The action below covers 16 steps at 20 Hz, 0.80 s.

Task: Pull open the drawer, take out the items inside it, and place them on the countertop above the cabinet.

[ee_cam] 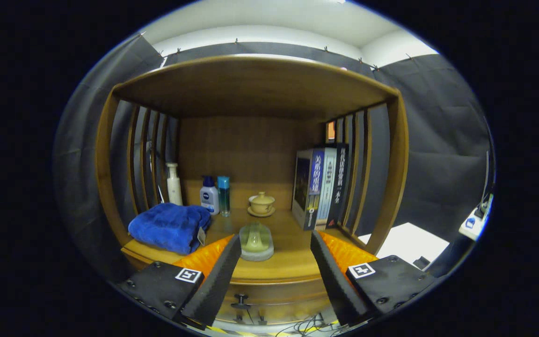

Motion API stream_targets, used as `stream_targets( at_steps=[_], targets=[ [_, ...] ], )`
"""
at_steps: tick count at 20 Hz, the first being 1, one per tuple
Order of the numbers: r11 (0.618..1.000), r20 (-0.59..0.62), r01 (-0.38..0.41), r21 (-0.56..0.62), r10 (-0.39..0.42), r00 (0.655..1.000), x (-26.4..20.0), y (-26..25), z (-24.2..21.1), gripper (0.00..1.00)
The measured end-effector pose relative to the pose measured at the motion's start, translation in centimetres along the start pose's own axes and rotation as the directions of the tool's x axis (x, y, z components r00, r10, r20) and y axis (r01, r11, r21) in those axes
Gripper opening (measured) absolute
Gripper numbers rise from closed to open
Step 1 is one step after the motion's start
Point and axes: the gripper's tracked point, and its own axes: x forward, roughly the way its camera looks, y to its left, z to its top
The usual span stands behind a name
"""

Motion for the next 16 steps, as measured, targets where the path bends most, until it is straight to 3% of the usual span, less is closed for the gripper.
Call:
stream_targets(
  at_steps=[8,16],
  targets=[
    [0.998,0.087,-0.062,0.026,0.059,0.994,-2.0,1.3,7.2,0.96],
    [0.998,0.09,-0.05,0.048,0.045,0.995,-2.9,0.3,7.9,0.96]
  ],
)
